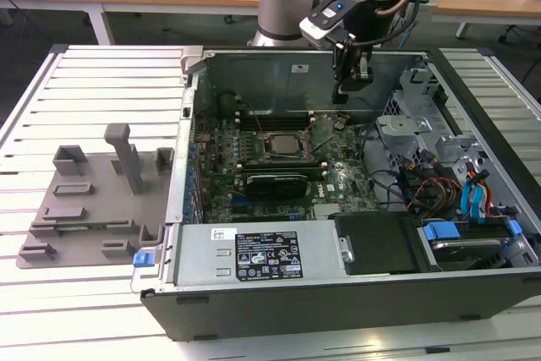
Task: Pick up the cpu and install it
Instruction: 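Close the cpu cover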
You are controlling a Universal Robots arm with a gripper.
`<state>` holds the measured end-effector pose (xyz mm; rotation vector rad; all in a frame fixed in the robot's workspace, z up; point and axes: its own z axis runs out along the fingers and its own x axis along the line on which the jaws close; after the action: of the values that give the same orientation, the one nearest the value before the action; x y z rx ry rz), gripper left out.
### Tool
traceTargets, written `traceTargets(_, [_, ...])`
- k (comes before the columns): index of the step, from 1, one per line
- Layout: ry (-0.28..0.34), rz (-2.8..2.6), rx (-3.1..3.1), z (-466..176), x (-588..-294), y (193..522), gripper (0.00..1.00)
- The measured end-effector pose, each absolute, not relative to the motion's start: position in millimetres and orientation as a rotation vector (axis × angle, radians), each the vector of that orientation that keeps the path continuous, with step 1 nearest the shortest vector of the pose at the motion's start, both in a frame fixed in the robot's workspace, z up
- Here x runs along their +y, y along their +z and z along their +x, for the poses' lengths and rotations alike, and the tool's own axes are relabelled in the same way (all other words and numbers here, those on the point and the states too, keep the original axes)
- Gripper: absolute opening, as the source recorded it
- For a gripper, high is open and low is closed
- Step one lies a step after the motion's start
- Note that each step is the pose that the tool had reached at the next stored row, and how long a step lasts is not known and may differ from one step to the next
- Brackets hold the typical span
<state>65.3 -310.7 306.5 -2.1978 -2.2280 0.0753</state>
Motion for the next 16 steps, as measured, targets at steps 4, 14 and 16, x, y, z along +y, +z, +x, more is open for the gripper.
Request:
traceTargets(4, [0.075,-2.198,-2.228,70.5,-310.6,306.4,0.11])
traceTargets(14, [0.076,-2.198,-2.228,86.5,-310.5,293.9,0.11])
traceTargets(16, [0.076,-2.198,-2.228,86.5,-310.5,290.1,0.11])
